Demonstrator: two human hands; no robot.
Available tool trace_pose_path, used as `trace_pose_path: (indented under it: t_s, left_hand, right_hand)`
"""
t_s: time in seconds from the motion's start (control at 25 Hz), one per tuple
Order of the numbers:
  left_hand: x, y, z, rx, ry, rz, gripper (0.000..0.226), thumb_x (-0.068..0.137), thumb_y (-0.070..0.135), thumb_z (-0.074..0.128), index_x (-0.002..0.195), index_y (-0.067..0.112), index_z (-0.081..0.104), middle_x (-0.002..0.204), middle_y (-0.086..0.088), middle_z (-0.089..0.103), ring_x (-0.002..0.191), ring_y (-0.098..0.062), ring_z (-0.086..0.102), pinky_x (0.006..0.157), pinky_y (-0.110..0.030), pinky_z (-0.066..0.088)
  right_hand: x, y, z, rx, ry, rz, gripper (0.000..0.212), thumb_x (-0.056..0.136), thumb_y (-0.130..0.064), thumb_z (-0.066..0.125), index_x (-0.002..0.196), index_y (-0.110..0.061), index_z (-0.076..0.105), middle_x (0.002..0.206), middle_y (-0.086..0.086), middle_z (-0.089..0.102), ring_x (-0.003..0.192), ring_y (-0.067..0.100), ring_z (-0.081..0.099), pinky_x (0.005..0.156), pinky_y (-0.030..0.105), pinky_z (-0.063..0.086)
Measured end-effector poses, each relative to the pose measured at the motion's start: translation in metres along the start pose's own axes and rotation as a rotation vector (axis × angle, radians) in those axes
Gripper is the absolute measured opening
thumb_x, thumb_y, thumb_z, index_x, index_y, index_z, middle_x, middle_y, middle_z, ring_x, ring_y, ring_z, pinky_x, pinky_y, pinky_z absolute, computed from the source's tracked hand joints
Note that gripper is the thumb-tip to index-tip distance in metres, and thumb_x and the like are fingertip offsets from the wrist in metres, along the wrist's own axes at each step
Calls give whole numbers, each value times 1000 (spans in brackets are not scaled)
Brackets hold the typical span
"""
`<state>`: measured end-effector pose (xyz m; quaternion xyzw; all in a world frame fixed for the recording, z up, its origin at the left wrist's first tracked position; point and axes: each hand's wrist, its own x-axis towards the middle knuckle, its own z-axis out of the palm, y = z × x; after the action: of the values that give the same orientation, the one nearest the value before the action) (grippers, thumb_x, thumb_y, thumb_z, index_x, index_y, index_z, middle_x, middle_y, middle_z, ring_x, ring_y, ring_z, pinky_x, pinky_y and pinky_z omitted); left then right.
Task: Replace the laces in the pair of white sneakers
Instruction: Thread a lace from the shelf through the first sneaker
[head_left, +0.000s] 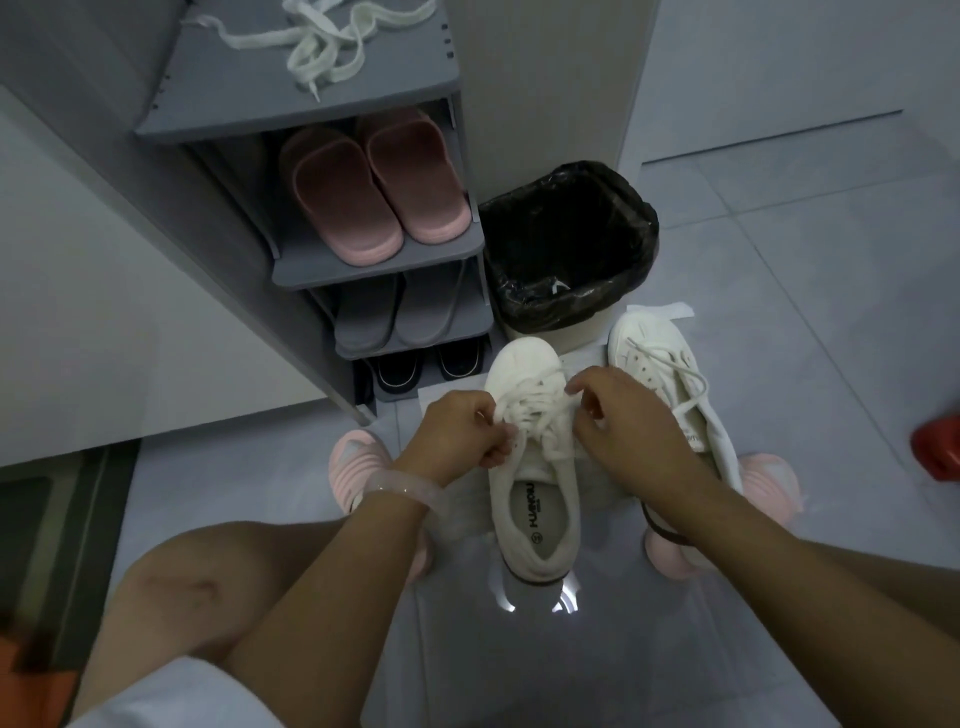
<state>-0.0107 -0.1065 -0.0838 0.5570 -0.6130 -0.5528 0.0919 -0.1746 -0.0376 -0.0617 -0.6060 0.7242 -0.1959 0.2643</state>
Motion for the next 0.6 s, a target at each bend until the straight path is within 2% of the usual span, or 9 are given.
trace_pose_path:
  t_s: [0.08,0.16,0.24,0.36,0.52,0.6]
  left_hand:
    - [1,-2,-1,-3,-43,-19,22,83,-1,63,66,5,51,61,-10,62,44,-4,60,54,-20,55]
    - [1,-1,-4,-7,-107,-43,23,84,-6,59,65,7,54,62,-10,62,47,-5,62,57,-20,56]
    - [0,1,-6,9,-147,-40,27,85,-10,54,66,8,56,64,-9,62,49,-5,62,57,-18,57]
    - [-2,1,-7,52,-137,-15,28,86,-10,53,66,10,57,65,-7,62,46,-1,61,54,-15,55]
    - [-5,3,-5,123,-23,51,28,84,-4,59,65,17,59,63,-1,60,51,-4,60,52,-9,51]
    - [-6,4,-3,162,10,90,24,84,-3,60,67,14,60,63,2,58,55,-6,58,51,-6,48]
  right_hand:
    - [-5,-6,4,-31,-139,-75,22,91,-21,49,105,-14,65,97,5,67,86,18,59,72,29,45]
    - [-11,-10,15,-143,-252,-124,27,93,-24,43,107,-17,65,96,7,67,86,22,60,70,31,46]
    - [-13,-11,25,-244,-249,-127,30,94,-25,39,113,-21,62,99,8,65,88,27,61,66,31,43]
    - [-12,-12,36,-268,-212,-78,31,96,-24,37,118,-23,59,98,9,64,87,29,61,64,30,39]
    - [-12,-13,37,-193,-204,-70,33,96,-23,35,118,-25,59,97,10,65,87,28,59,64,29,37]
    - [-12,-13,37,-157,-194,-74,33,96,-22,36,119,-25,59,97,10,65,85,27,59,63,29,35]
